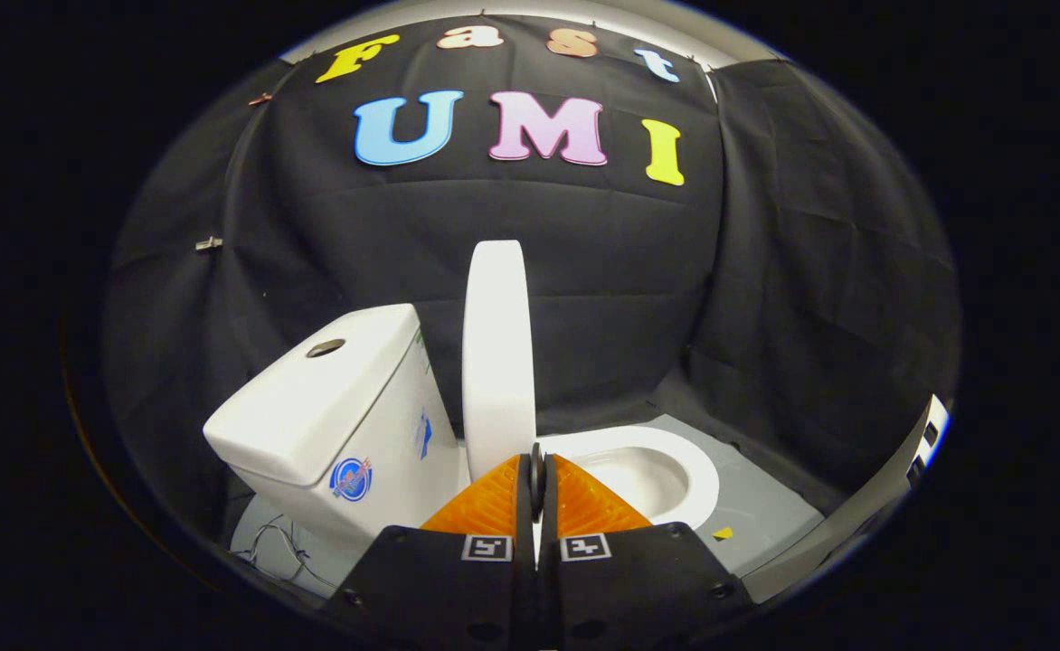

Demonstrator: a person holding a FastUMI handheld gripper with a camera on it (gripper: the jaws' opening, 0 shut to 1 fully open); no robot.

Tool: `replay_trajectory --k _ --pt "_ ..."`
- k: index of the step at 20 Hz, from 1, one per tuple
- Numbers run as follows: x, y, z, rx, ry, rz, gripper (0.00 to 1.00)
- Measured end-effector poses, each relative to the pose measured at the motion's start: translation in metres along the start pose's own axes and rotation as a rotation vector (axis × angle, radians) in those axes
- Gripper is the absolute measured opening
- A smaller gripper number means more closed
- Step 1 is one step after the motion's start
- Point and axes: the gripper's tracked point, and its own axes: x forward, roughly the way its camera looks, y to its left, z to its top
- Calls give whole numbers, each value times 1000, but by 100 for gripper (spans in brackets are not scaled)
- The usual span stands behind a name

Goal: Open the toilet lid.

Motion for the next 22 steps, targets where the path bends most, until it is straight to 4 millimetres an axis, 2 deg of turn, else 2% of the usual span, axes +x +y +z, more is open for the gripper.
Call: replay_trajectory --k 12,18,22 --pt "-7 69 -10 -150 -40 41 5" --pt "-7 80 -11 -174 -48 50 5" --pt "-7 79 -11 -192 -55 47 5"
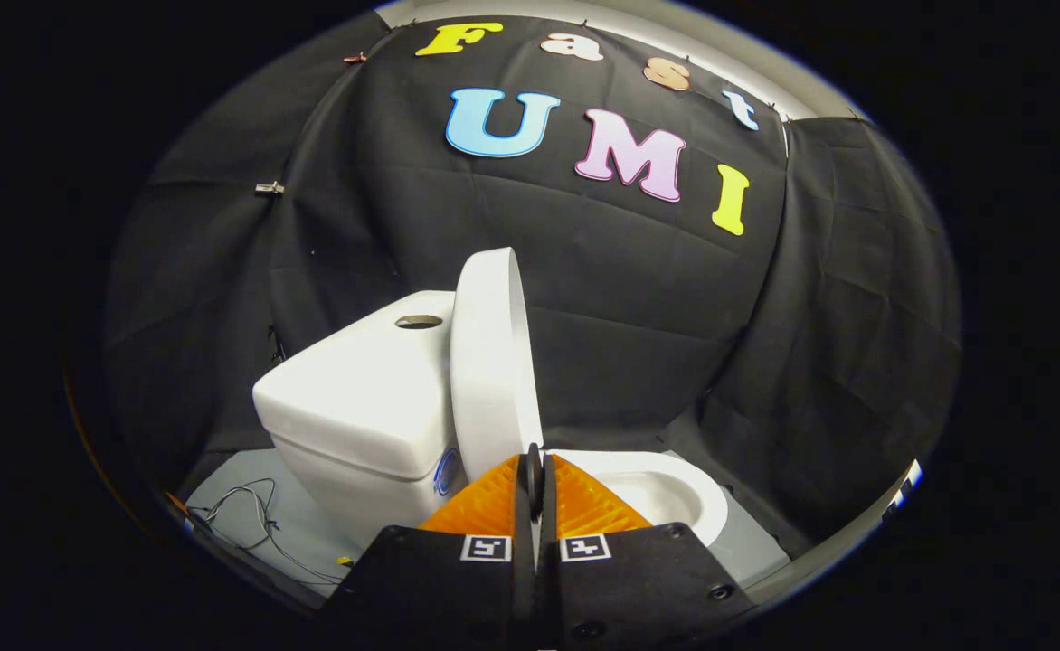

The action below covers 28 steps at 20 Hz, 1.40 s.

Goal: Open the toilet lid.

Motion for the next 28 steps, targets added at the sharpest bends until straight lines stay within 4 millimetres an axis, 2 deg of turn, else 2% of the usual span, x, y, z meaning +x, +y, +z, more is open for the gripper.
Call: replay_trajectory --k 2,4,6,9,14,20,28 --pt "-1 1 -1 2 1 16 5" --pt "-1 6 0 25 -5 54 11" --pt "-5 20 0 29 -8 113 47" --pt "-12 7 -2 -8 -5 84 100" --pt "-30 -7 24 23 -39 86 99" --pt "-57 -36 79 76 -88 97 99" --pt "-97 -108 172 160 -206 47 98"
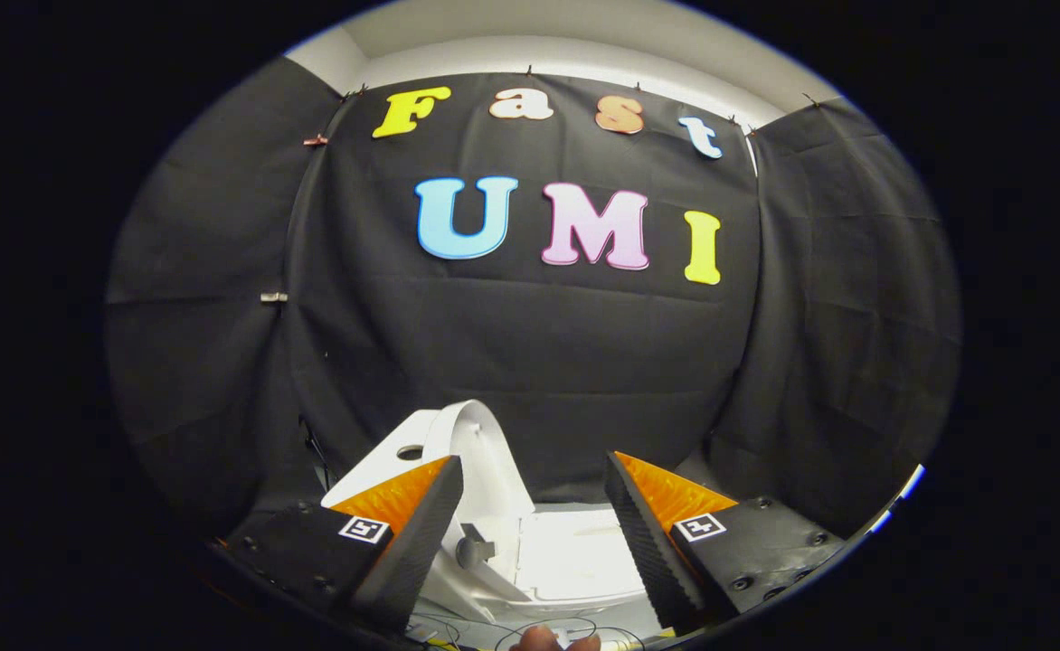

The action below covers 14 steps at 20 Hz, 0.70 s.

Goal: Open the toilet lid.

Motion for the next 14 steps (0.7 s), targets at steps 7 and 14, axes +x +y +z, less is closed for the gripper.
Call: replay_trajectory --k 7,14 --pt "-24 -66 74 -15 -120 -84 98" --pt "-43 -97 98 34 -128 -79 98"
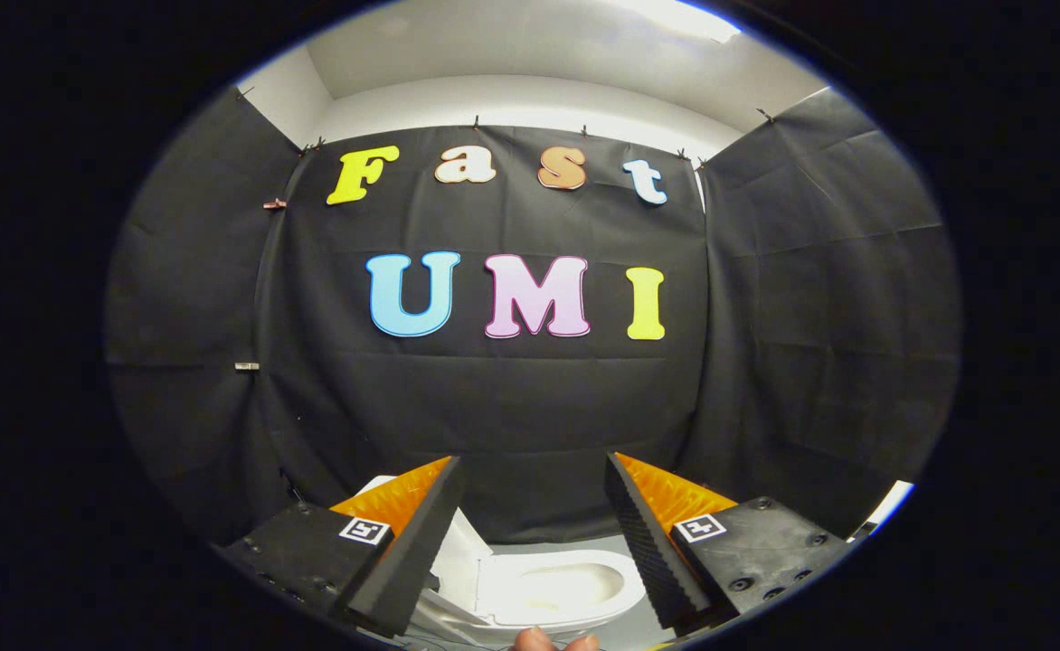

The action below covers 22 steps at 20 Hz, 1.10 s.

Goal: Open the toilet lid.

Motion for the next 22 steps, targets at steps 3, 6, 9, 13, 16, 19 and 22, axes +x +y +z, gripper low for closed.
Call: replay_trajectory --k 3,6,9,13,16,19,22 --pt "0 -4 2 -14 -6 -1 98" --pt "0 -5 1 -1 -7 4 98" --pt "2 -6 -3 7 3 9 98" --pt "1 -3 -2 11 0 19 99" --pt "1 1 -4 6 5 30 98" --pt "2 4 -5 4 11 37 99" --pt "2 5 -6 4 16 36 99"
